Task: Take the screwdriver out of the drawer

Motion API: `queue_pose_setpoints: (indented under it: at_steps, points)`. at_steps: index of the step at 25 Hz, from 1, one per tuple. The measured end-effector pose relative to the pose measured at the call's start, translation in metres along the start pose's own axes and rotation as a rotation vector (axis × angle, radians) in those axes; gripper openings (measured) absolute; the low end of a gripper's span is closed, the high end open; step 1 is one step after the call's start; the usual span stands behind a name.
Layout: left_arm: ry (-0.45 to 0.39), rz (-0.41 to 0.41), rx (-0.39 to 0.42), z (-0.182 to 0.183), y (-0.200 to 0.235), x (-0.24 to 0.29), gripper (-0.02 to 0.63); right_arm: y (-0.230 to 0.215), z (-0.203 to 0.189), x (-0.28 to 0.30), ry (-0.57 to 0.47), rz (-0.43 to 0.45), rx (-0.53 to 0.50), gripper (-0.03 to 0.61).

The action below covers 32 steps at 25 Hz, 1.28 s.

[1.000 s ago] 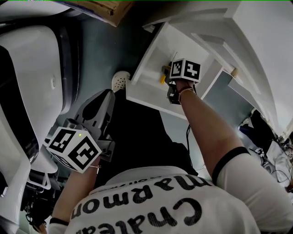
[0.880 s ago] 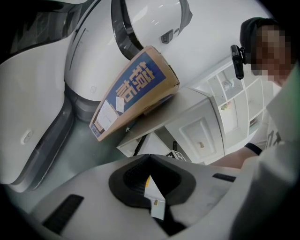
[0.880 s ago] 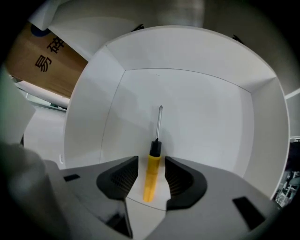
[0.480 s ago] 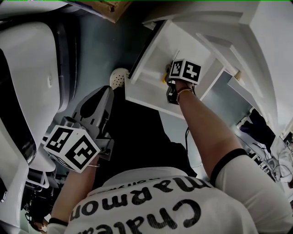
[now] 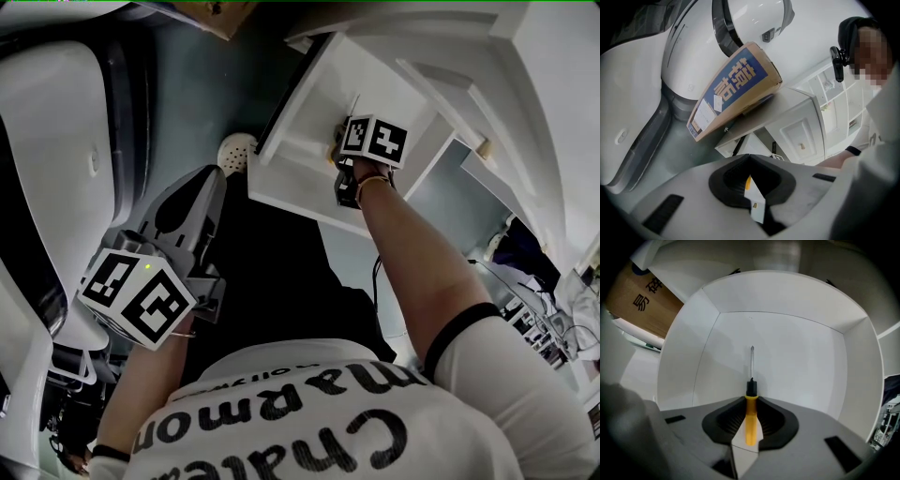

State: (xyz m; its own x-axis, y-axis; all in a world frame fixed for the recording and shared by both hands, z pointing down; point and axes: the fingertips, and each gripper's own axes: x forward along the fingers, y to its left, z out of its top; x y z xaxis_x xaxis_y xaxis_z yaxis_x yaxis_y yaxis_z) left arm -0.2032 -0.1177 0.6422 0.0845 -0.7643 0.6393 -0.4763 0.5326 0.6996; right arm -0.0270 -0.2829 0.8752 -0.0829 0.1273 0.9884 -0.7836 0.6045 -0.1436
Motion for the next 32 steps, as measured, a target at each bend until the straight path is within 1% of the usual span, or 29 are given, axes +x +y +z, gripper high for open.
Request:
queue_pose_setpoints:
  at_steps: [6,11,15,18,24,29,32]
  points:
    - [-0.002,-0.007,0.001,0.001,-0.001,0.001,0.023,0.000,-0.002,0.000,-0.011,-0.005,-0.005,0.084]
    - [0.004,-0.019,0.018,-0.001,-0.007,0.002,0.022,0.000,-0.002,0.000,-0.001,0.005,-0.015,0.083]
    - [-0.012,-0.052,0.028,0.002,-0.016,-0.002,0.022,0.001,-0.002,-0.001,-0.001,0.015,-0.020,0.081]
    - [-0.042,-0.073,0.047,0.007,-0.027,-0.006,0.021,0.004,-0.001,-0.004,-0.008,0.024,-0.054,0.081]
    - [-0.075,-0.069,0.072,0.018,-0.040,-0.016,0.021,0.021,-0.001,-0.017,-0.007,0.037,-0.124,0.081]
    - [-0.103,-0.073,0.084,0.028,-0.057,-0.031,0.023,0.034,0.003,-0.045,-0.024,0.043,-0.166,0.081]
    - [-0.106,-0.069,0.117,0.036,-0.068,-0.040,0.021,0.041,0.006,-0.065,-0.037,0.050,-0.190,0.081]
